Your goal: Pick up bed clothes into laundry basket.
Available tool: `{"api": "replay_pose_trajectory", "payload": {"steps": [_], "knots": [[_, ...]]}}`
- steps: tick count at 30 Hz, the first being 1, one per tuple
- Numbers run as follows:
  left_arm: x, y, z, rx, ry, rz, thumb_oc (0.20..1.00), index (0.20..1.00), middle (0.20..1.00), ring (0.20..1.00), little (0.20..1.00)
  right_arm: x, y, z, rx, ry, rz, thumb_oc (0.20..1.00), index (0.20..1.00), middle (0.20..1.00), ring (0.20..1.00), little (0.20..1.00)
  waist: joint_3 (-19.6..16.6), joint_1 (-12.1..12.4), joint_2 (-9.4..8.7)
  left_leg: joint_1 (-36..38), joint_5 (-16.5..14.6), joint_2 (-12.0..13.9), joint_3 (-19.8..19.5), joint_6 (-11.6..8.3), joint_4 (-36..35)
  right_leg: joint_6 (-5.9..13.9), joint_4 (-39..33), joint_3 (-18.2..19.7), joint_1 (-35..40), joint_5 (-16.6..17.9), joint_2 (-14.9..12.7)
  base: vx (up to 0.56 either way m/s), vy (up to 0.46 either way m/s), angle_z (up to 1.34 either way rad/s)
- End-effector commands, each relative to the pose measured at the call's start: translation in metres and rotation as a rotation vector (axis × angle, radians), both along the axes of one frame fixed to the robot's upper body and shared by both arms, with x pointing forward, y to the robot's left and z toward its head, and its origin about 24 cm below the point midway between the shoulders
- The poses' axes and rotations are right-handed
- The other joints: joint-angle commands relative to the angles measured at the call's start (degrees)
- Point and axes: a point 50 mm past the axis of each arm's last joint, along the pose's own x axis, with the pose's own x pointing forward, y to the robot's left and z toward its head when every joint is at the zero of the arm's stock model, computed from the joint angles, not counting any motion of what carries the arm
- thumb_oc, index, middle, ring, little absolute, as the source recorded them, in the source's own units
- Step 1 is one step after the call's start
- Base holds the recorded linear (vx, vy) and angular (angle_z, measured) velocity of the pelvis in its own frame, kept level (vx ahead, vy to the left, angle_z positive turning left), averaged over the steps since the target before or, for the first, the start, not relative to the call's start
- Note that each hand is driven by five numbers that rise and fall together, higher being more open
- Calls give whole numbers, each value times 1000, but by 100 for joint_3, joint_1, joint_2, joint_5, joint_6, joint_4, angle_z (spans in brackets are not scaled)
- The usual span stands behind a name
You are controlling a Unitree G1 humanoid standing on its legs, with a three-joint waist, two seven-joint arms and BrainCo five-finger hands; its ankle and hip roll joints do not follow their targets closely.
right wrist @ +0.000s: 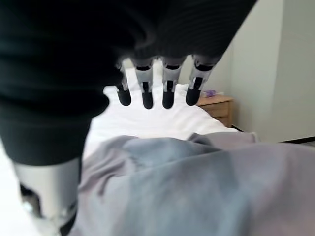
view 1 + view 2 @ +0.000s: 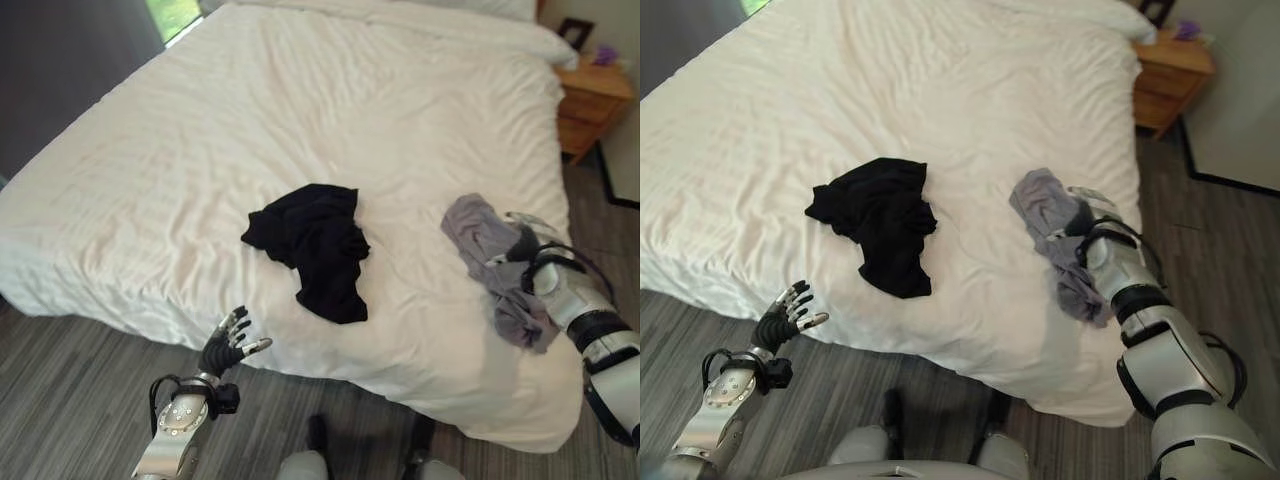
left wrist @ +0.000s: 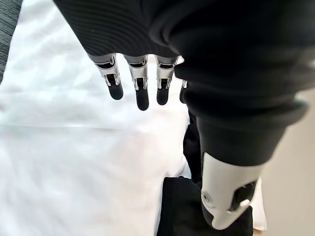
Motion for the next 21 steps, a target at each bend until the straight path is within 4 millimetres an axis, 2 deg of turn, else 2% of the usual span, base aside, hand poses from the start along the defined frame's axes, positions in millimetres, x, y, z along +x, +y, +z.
{"api": "replay_pose_trajectory", "payload": {"steps": [1, 5, 6, 7, 8, 9, 10, 13, 16, 20, 21], "knots": [[25, -5, 37, -18, -202, -48, 1000, 1000, 1000, 1000, 1000, 17, 1, 58, -54, -151, 20, 1000, 1000, 1000, 1000, 1000, 60, 45, 49, -96, 264, 496, 188, -617, 26, 217, 103, -39, 233, -364, -32, 60, -60, -6], [25, 1, 36, -17, -207, -13, 1000, 1000, 1000, 1000, 1000, 4, -17, 25, -11, -54, -69, 1000, 1000, 1000, 1000, 1000, 118, 68, 253, -240, 369, 562, 141, -697, 26, 195, 103, -94, 172, -397, 4, 28, -63, -6], [25, 1, 36, -17, -207, -13, 1000, 1000, 1000, 1000, 1000, 4, -17, 25, -11, -54, -69, 1000, 1000, 1000, 1000, 1000, 116, 68, 252, -242, 369, 563, 140, -697, 26, 195, 103, -95, 171, -397, 5, 0, 0, 0], [26, 2, 38, -17, -213, -10, 1000, 1000, 1000, 1000, 1000, 1, -21, 17, 0, -26, -86, 1000, 1000, 1000, 1000, 1000, 125, 71, 288, -259, 380, 572, 131, -706, 26, 188, 103, -106, 164, -411, 11, 8, -44, 2], [27, 4, 39, -19, -219, 3, 1000, 1000, 1000, 1000, 1000, -8, -30, 2, 18, 38, -133, 536, 536, 536, 536, 536, 119, 92, 353, -276, 396, 601, 119, -732, 26, 181, 103, -134, 170, -450, 23, 14, -54, 2], [28, 6, 41, -19, -229, 10, 1000, 1000, 1000, 1000, 1000, -11, -32, -4, 20, 70, -145, 291, 291, 291, 291, 291, 118, 100, 378, -267, 397, 613, 122, -741, 26, 174, 103, -145, 192, -473, 33, 19, -49, 5], [29, 10, 46, -8, -249, 19, 1000, 1000, 1000, 1000, 1000, -13, -35, -7, 27, 84, -156, 200, 200, 200, 200, 200, 113, 108, 401, -251, 405, 625, 121, -751, 26, 168, 103, -145, 226, -494, 43, 18, -35, 9], [31, 21, 61, 23, -307, 52, 1000, 1000, 1000, 1000, 1000, -15, -36, -11, 43, 102, -155, 200, 200, 200, 200, 200, 67, 104, 410, -157, 392, 656, 126, -765, 26, 145, 103, -127, 376, -563, 74, 25, -34, 11], [36, 32, 87, 90, -398, 70, 1000, 1000, 1000, 1000, 1000, -18, -36, -14, 44, 116, -138, 200, 200, 200, 200, 200, -24, 62, 365, -10, 351, 668, 127, -771, 26, 139, 103, -93, 541, -617, 97, 37, -18, 3], [46, 42, 121, 193, -509, 88, 1000, 1000, 1000, 1000, 1000, -14, -37, 1, 39, 61, -108, 200, 200, 200, 200, 200, -155, -39, 257, 186, 276, 674, 168, -781, 26, 161, 103, -36, 699, -632, 91, 36, 12, -6], [46, 42, 121, 194, -509, 87, 1000, 1000, 1000, 1000, 1000, -14, -37, 1, 39, 61, -109, 200, 200, 200, 200, 200, -150, -34, 255, 190, 275, 673, 169, -780, 26, 161, 103, -36, 702, -632, 89, 25, 49, -10]]}}
